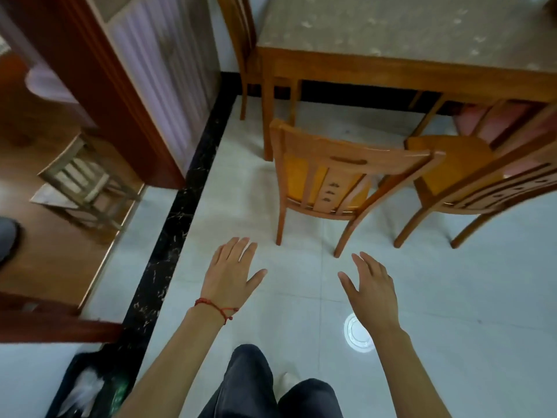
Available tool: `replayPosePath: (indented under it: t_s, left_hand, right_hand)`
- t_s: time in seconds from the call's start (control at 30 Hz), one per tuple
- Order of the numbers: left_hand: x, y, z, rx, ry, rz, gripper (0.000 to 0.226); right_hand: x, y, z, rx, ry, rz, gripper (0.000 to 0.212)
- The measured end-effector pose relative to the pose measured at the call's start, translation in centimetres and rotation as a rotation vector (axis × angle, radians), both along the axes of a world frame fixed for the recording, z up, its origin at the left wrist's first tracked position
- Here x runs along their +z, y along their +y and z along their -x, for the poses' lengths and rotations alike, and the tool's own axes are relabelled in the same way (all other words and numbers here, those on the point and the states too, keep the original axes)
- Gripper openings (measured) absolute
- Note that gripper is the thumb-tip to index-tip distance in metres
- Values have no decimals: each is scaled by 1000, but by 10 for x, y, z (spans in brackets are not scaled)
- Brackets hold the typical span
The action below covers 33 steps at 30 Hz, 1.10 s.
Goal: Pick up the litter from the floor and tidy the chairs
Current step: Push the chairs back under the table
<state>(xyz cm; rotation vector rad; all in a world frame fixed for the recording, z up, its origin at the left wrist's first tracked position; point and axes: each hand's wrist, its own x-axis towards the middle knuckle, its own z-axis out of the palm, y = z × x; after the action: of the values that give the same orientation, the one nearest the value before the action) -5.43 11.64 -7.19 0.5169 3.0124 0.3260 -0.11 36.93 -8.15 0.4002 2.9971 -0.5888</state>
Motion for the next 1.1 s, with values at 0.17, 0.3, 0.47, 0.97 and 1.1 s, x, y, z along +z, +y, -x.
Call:
replayPosePath:
  t_s: [0.17,0.3,0.47,0.97,1.1]
  left_hand:
    - [6,34,64,-79,20,-49,58]
    - [11,55,123,-134,17,-101,56]
    - [20,80,179,-107,-33,-238,57]
    - [27,168,255,620,-477,-912,47]
    - [29,183,261,717,-436,-962,28]
  right_hand:
    - [6,25,39,-104,41,-19,49]
    - [11,37,79,-178,51,-42,51]
    - [22,48,121,-265,126,20,49]
    - [27,96,239,-843,281,948,17]
    - [21,107,259,-869,269,961,15]
